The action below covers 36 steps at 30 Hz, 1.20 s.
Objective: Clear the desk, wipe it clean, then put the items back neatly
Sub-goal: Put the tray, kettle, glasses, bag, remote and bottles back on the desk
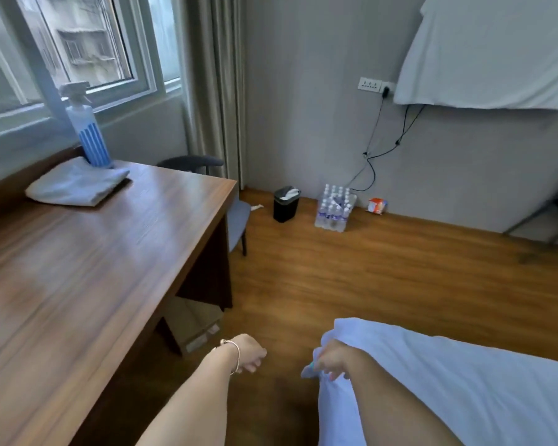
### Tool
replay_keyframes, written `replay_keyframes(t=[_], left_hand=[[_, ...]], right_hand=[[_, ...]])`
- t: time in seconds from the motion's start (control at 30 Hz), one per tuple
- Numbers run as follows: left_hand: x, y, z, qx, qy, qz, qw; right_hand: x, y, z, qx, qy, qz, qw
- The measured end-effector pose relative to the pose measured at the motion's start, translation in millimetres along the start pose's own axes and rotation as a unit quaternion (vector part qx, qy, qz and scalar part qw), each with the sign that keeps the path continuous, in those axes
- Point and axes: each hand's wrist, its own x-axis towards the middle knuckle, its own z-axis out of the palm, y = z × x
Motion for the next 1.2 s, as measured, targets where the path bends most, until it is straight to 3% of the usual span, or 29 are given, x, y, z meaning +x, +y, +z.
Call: replay_keyframes(t=[0.1,0.33,0.67,0.9,1.2], left_hand=[[16.5,23.9,1.0,-0.057,-0.002,0.027,0.998],[79.2,65.8,-15.8,-0.061,-0.039,0.017,0.997],[195.7,155.9,-109.1,-0.044,-0.086,0.038,0.995],[277.7,212.2,-199.4,-0.040,-0.079,0.041,0.995],[375.0,211.4,-266.6,0.004,-0.073,-0.016,0.997]], right_hand=[[15.7,0.6,-9.8,0.047,-0.007,-0.036,0.998],[66.7,-13.4,-47.4,0.100,-0.014,-0.038,0.994],[175.9,-58.0,-155.9,0.173,0.035,0.012,0.984],[262.7,-109.1,-233.0,0.132,0.037,0.024,0.990],[355.7,-200.3,-300.0,0.087,-0.012,0.006,0.996]])
